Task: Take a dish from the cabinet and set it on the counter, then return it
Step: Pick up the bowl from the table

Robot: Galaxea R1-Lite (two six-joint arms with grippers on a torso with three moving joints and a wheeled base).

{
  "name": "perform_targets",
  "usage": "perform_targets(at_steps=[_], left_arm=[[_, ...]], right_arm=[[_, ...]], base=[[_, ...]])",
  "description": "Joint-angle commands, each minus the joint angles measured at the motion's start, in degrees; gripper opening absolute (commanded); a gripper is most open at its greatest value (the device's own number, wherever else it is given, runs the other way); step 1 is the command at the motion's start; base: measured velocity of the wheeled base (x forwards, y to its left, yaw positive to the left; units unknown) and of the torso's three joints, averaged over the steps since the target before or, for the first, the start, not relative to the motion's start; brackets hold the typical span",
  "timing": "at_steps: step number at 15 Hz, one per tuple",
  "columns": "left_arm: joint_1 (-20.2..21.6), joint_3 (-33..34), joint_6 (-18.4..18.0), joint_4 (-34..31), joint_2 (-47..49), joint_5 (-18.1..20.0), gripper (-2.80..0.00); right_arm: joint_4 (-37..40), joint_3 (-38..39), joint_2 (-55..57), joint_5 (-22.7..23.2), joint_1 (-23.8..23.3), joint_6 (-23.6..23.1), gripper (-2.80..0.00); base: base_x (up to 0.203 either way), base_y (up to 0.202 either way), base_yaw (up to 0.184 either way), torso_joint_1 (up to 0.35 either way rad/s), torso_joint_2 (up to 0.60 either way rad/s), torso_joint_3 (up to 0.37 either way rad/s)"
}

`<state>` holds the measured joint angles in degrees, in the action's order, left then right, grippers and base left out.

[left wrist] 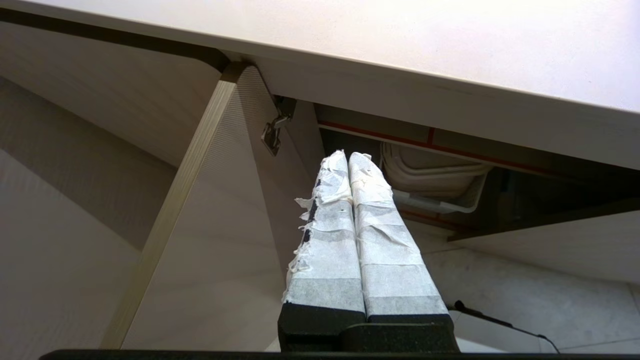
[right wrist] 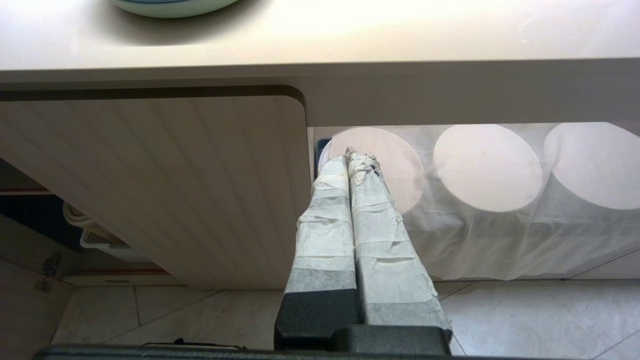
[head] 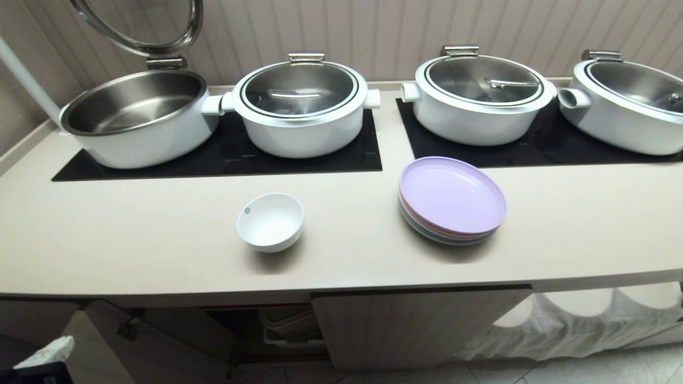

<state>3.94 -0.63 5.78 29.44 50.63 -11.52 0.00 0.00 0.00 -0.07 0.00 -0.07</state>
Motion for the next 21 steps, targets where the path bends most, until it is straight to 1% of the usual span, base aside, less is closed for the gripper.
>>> perform_targets(at_steps=[1, 4, 5, 6, 7, 12, 14, 18, 19, 21], left_arm=[[-0.07, 0.47, 0.09, -0.88, -4.28, -0.08, -2.8], [-0.28, 0.54, -0.13, -8.4, -11.1, -0.33, -2.8], [-1.54, 0.54, -0.54, -11.23, -12.15, -0.64, -2.8], [-2.76, 0.54, -0.66, -11.79, -12.56, -0.99, -2.8], [-2.97, 0.54, -0.68, -12.54, -12.91, -1.05, -2.8], [-2.75, 0.54, -0.13, -19.27, -17.64, -1.14, -2.8], [-2.68, 0.41, 0.58, -20.86, -20.09, -1.05, -2.8], [-1.92, 0.37, 0.73, -21.17, -21.0, -1.05, -2.8], [-1.08, 0.37, 0.65, -21.17, -21.16, -1.05, -2.8], [1.99, 0.33, 0.57, -21.25, -21.81, -0.76, -2.8]], right_arm=[[0.0, 0.0, 0.0, -0.01, 0.0, -0.02, -2.8], [0.0, 0.0, 0.0, -0.01, 0.0, -0.02, -2.8], [0.0, 0.0, 0.0, 0.02, 0.02, -0.02, -2.8], [0.0, 0.0, 0.0, -0.01, 0.0, -0.02, -2.8], [0.0, 0.0, 0.0, -0.01, 0.0, -0.02, -2.8], [0.0, 0.0, 0.0, -0.01, 0.0, -0.02, -2.8], [0.0, 0.0, 0.0, -0.01, 0.0, -0.02, -2.8], [0.0, 0.0, 0.0, 0.07, 0.0, -0.02, -2.8], [0.0, 0.0, 0.0, -0.01, 0.0, -0.02, -2.8], [0.0, 0.0, 0.0, -0.01, 0.0, -0.02, -2.8]], base=[[0.0, 0.0, 0.0, 0.0, 0.0, 0.0], [0.0, 0.0, 0.0, 0.0, 0.0, 0.0], [0.0, 0.0, 0.0, 0.0, 0.0, 0.0], [0.0, 0.0, 0.0, 0.0, 0.0, 0.0], [0.0, 0.0, 0.0, 0.0, 0.0, 0.0], [0.0, 0.0, 0.0, 0.0, 0.0, 0.0], [0.0, 0.0, 0.0, 0.0, 0.0, 0.0], [0.0, 0.0, 0.0, 0.0, 0.0, 0.0], [0.0, 0.0, 0.0, 0.0, 0.0, 0.0], [0.0, 0.0, 0.0, 0.0, 0.0, 0.0]])
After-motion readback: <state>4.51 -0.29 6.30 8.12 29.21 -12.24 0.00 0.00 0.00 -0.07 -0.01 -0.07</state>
